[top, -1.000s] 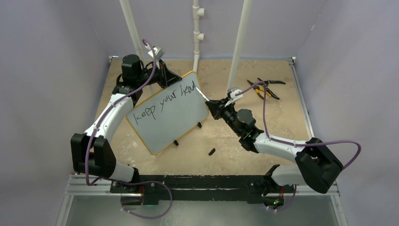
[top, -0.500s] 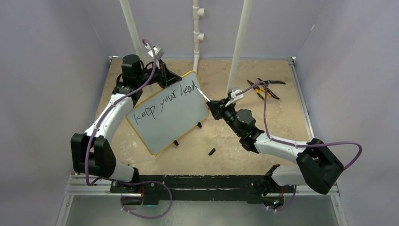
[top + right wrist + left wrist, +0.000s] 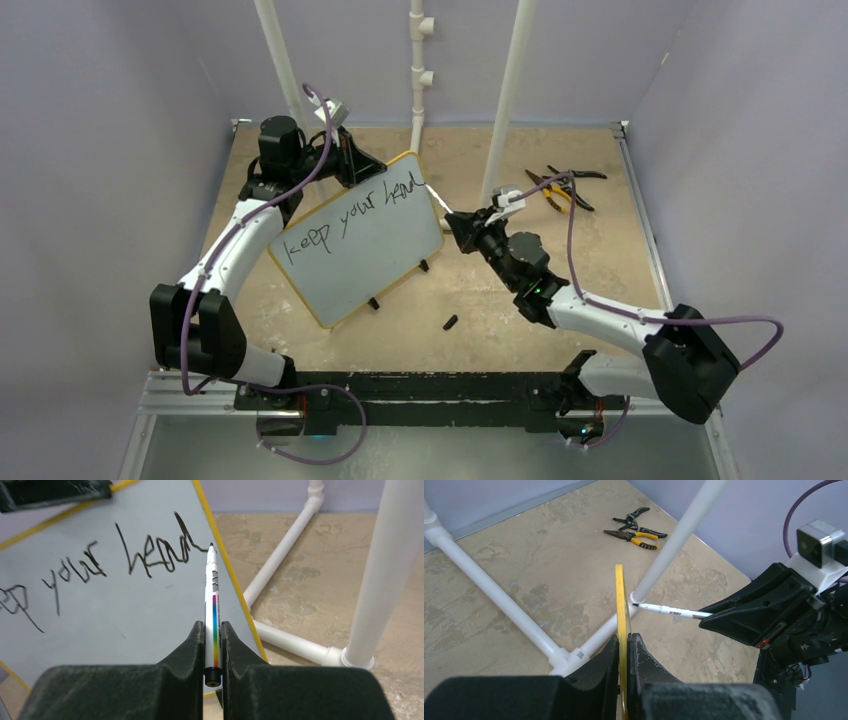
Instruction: Write a sentence on the whiteboard
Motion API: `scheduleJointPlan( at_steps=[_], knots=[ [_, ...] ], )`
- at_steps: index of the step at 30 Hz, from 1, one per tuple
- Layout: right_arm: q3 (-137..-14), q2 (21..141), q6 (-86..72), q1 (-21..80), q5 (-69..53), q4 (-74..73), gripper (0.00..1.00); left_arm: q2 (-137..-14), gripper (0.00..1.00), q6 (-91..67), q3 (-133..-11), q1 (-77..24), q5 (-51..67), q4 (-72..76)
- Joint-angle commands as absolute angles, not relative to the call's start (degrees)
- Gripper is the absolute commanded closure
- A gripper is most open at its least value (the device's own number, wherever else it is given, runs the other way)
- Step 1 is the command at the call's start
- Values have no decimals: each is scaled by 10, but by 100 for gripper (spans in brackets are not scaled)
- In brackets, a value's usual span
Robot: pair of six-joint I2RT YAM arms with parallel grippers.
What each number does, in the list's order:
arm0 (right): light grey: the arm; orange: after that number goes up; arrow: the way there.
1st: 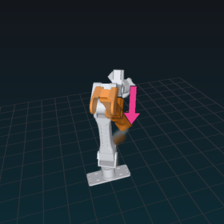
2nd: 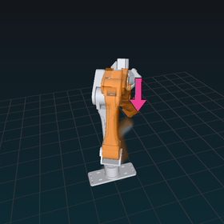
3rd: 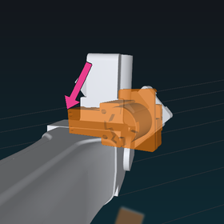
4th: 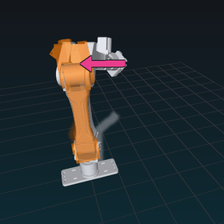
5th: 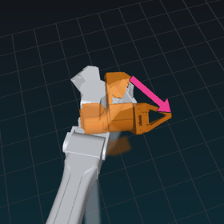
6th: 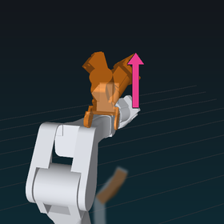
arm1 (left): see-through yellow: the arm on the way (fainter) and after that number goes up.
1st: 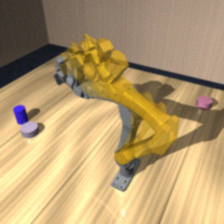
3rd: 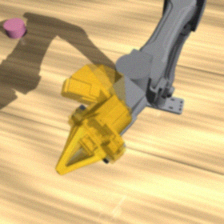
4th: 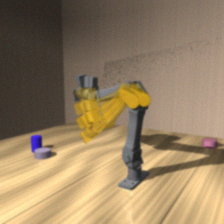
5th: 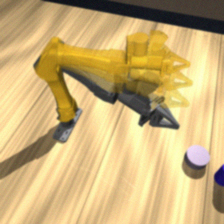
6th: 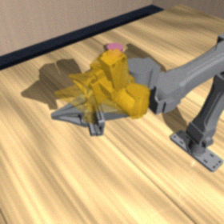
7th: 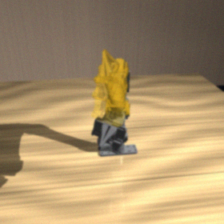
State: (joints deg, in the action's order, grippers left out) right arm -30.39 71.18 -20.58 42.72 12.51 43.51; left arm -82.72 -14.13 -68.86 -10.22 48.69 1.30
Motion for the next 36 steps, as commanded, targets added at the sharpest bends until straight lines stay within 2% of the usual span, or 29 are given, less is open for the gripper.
scheduleJointPlan(
  at_steps=[1, 9, 14, 19, 21, 29, 36],
  knots=[
    [-298, 641, -204, 426, 123, 444, 100, -805, 100, -146, -687, -107, 491, 51],
    [-276, 543, -180, 426, 83, 425, 100, -791, 98, -162, -704, -106, 432, 43],
    [-254, 505, -183, 427, 75, 407, 100, -782, 67, -160, -721, -106, 411, 15],
    [-241, 479, -191, 427, 66, 396, 100, -760, 46, -138, -732, -106, 401, -41],
    [-240, 473, -192, 427, 65, 394, 100, -746, 41, -118, -733, -106, 397, -74],
    [-236, 459, -194, 427, 44, 397, 100, -703, 35, -63, -739, -102, 346, -224],
    [-236, 473, -177, 430, -52, 404, 100, -665, 34, -61, -716, -89, 330, -256]
  ],
)
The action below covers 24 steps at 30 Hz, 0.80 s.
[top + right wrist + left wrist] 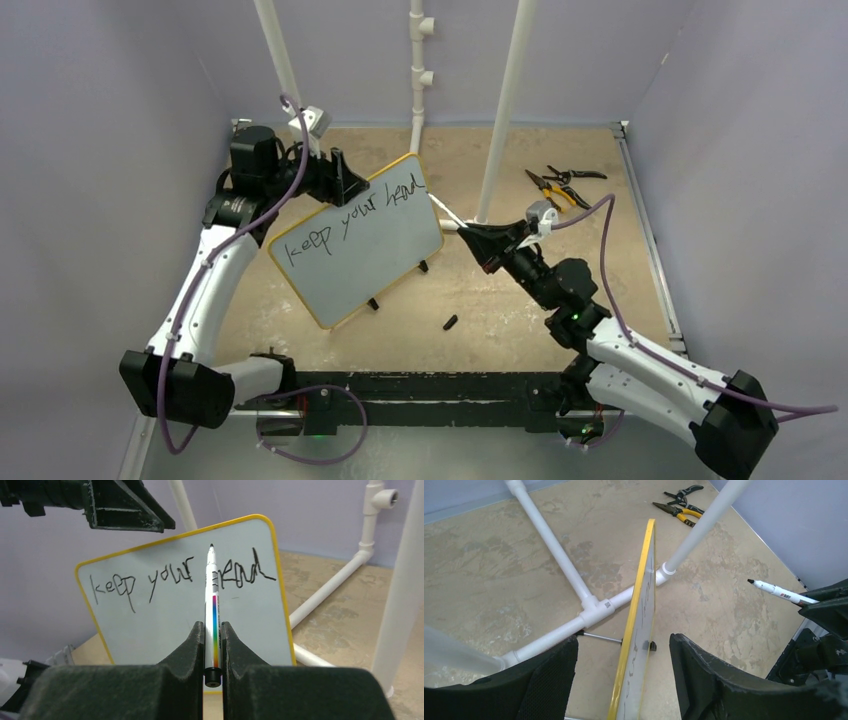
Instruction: Write a sentence on the whiteboard
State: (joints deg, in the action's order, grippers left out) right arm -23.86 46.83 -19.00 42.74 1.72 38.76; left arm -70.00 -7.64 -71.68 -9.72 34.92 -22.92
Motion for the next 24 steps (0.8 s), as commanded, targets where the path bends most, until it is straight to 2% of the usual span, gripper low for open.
scheduleJointPlan(
  at_steps=[1, 10, 18, 24],
  knots=[
    [-237, 478, -176, 433, -65, 403, 100, -659, 34, -62, -709, -89, 331, -252],
    [-243, 516, -170, 545, -17, 398, 100, -618, 41, -63, -635, -88, 344, -186],
    [-225, 558, -189, 635, -3, 491, 100, -618, 57, -67, -589, -86, 376, -116],
    [-229, 627, -192, 714, 55, 568, 100, -618, 59, -65, -570, -85, 384, -92]
  ],
)
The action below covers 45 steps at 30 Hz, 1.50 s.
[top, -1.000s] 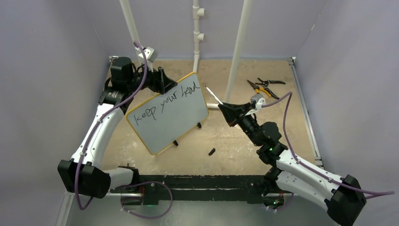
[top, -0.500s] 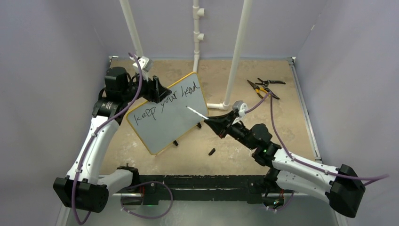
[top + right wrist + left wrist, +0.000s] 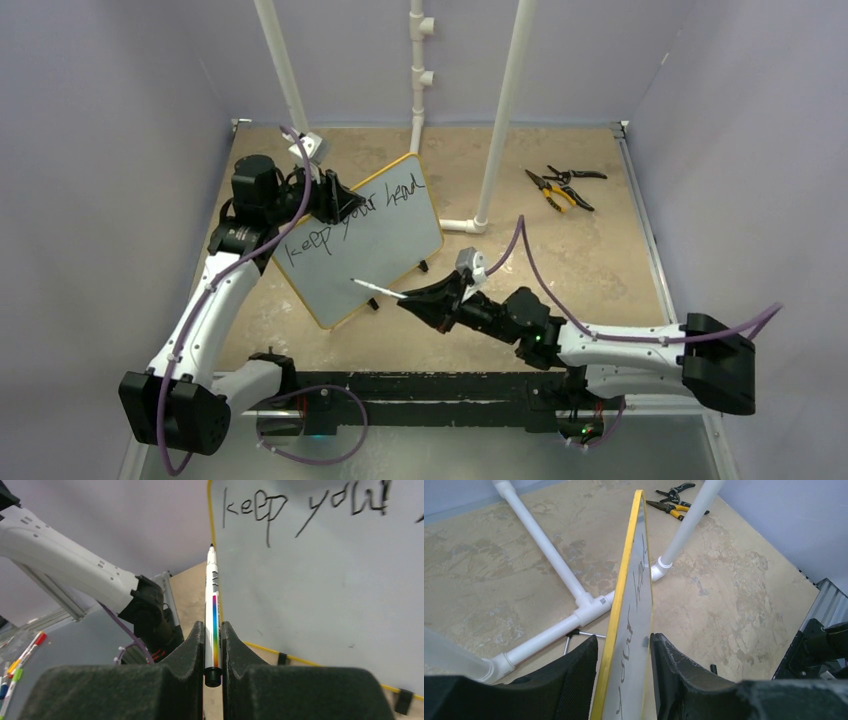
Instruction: Write a sentence on the whiteboard
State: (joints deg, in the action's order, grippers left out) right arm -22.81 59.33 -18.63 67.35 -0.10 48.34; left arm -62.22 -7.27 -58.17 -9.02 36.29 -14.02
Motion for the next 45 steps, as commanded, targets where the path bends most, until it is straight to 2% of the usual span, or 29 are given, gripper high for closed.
scheduleJointPlan(
  at_steps=[1, 13, 24, 32, 45],
  knots=[
    [-234, 640, -192, 727, 70, 574, 100, -618, 60, -66, -567, -84, 388, -89],
    [-318, 766, -159, 821, 160, 554, 100, -619, 77, -73, -553, -84, 426, -68],
    [-411, 850, -151, 827, 227, 478, 100, -620, 91, -74, -549, -84, 437, -63],
    [-453, 887, -142, 826, 227, 446, 100, -621, 99, -74, -549, -85, 441, -62],
    [-461, 893, -142, 795, 212, 469, 100, -622, 100, -74, -549, -84, 445, -60]
  ],
)
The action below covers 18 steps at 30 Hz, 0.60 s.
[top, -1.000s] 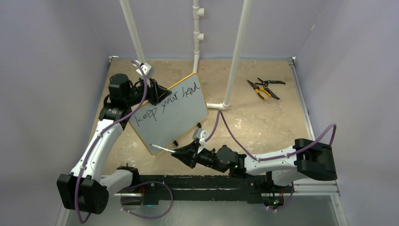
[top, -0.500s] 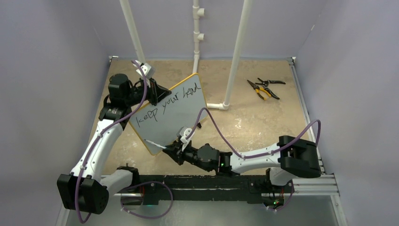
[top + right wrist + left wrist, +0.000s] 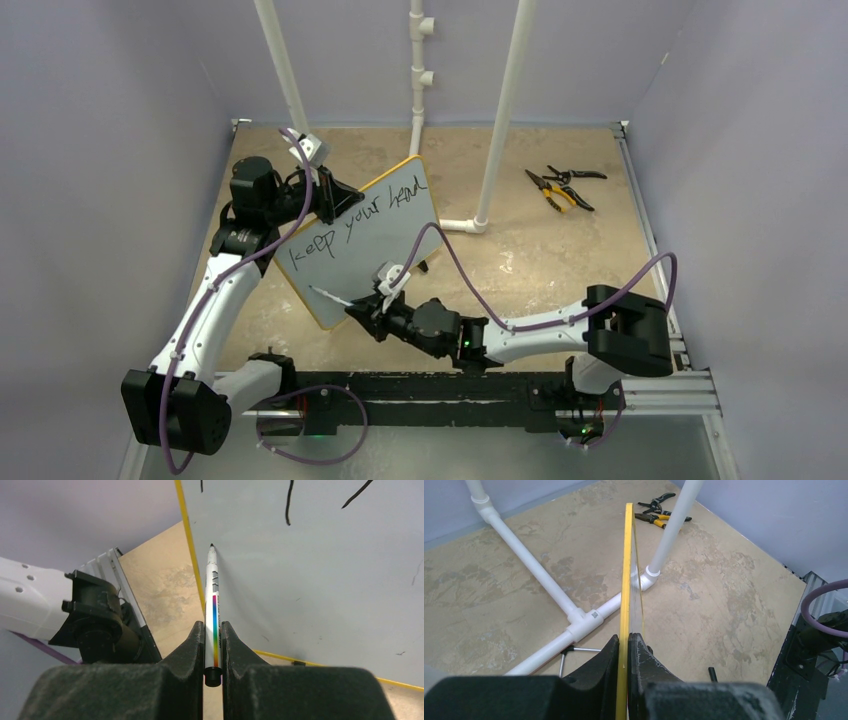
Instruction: Write a sentence on the whiteboard
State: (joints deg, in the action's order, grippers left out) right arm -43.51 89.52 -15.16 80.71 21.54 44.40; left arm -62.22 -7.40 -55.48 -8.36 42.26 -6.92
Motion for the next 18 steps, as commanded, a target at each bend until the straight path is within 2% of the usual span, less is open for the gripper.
scheduleJointPlan(
  at_steps=[1, 18],
  knots=[
    [-462, 894, -142, 792, 209, 471, 100, -622, 100, -74, -549, -84, 445, -60],
    [-447, 898, -154, 763, 174, 473, 100, -628, 100, -75, -550, -84, 447, -58]
  ],
)
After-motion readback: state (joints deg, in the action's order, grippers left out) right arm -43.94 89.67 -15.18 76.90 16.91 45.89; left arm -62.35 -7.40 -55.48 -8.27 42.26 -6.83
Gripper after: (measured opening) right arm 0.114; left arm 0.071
